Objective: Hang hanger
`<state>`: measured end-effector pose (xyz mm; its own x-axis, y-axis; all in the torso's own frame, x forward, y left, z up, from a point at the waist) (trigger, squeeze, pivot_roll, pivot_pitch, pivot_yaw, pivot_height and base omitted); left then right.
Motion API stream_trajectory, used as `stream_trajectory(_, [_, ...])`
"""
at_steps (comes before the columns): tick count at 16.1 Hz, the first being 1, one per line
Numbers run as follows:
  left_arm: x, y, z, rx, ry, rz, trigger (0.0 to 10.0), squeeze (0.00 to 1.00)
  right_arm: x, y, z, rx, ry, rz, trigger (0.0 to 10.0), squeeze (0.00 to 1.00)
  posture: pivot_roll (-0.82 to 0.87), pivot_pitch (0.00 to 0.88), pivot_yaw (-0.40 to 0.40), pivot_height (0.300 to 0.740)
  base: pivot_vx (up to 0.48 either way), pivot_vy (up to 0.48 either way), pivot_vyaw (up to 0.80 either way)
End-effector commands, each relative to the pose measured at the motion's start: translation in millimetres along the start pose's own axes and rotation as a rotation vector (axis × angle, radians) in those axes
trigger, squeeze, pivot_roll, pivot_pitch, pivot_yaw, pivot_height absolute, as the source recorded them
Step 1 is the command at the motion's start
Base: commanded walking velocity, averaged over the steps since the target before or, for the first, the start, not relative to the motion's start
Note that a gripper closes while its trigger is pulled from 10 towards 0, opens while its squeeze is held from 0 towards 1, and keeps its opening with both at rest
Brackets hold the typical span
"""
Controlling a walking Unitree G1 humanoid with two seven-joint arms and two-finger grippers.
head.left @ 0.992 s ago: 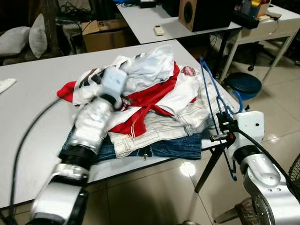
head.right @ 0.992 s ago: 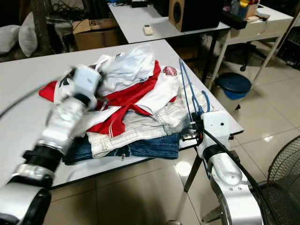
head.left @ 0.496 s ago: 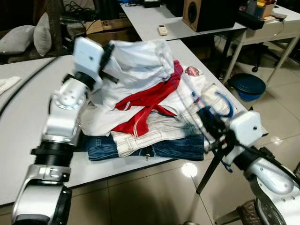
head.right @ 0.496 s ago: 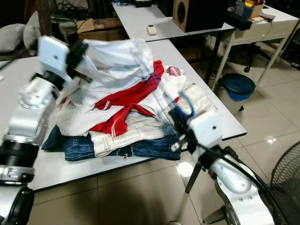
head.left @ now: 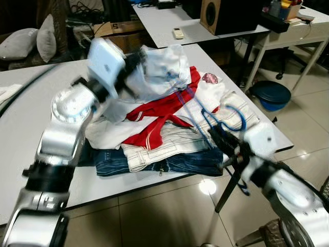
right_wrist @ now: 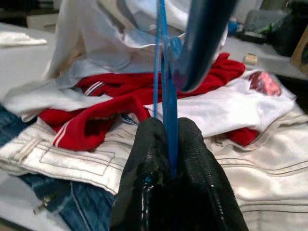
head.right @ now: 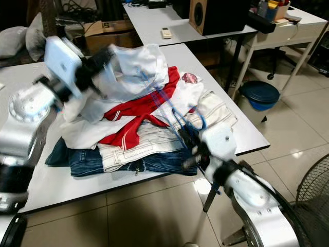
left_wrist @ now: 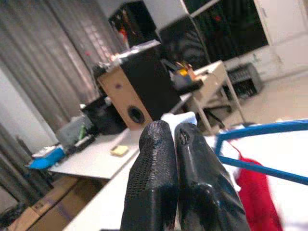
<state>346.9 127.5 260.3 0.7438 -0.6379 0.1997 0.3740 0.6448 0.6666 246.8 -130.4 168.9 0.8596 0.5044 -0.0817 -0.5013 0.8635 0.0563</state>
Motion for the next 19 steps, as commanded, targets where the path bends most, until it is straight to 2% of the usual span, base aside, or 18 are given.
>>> stream_trajectory(1, [-2.0,1.4,4,0.028,-0.001,-0.014,0.0,0.00,-0.4,-3.8,-1,0.034,0.013,-0.017,10.0,0.00,-0.07,0.000,0.051,0.740,0.000,0.000,0.00])
stream_trajectory(3, [-4.1,3.7,8,0.027,-0.003,-0.004,0.0,0.00,0.0,-0.7,-3,0.082,0.032,0.006,10.0,0.00,-0.07,0.000,0.047,0.740,0.000,0.000,0.00])
stream_trajectory(6, [-3.9,19.3,14,0.037,-0.013,0.096,0.0,0.00,-2.6,12.3,-15,0.103,0.129,0.106,10.0,0.00,-0.06,0.000,0.037,0.740,0.000,0.000,0.00])
stream_trajectory(8, [-5.4,13.5,18,0.014,-0.034,0.048,0.0,0.00,0.0,10.1,-12,0.144,0.118,0.092,10.0,0.00,-0.06,0.000,0.039,0.740,0.000,0.000,0.00])
stream_trajectory(10, [-9.1,3.5,13,0.025,-0.019,-0.013,0.0,0.00,5.8,5.2,-6,0.200,0.089,0.083,10.0,0.00,-0.06,0.000,0.042,0.740,0.000,0.000,0.00])
stream_trajectory(14, [-12.3,-4.4,13,0.096,-0.008,-0.076,0.0,0.00,12.1,-1.0,9,0.346,0.039,0.111,10.0,0.00,-0.06,0.000,0.034,0.740,0.000,0.000,0.00])
stream_trajectory(16, [-12.3,-5.8,19,0.082,-0.040,-0.074,0.0,0.00,13.5,-4.9,1,0.380,0.100,0.106,10.0,0.00,-0.05,0.000,0.030,0.740,0.000,0.000,0.00])
stream_trajectory(19, [-8.9,-0.2,21,0.098,-0.036,-0.019,0.0,0.00,13.6,-4.2,-15,0.412,0.203,0.107,10.0,0.00,-0.05,0.000,0.026,0.740,0.000,0.000,0.00])
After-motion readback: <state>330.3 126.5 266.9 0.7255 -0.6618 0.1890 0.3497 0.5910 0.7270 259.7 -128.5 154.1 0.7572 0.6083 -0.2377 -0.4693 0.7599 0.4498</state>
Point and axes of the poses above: a point about 5 cm out from each wrist's last joint towards the gripper, its own x axis pointing out of the wrist towards the gripper, its own z axis along the axis of the wrist's last joint, y = z × x, the point moved 3 cm from there along x, pointing out of the wrist towards the gripper, and after that the axes turned 12 degrees about x, right-handed, at the moved point
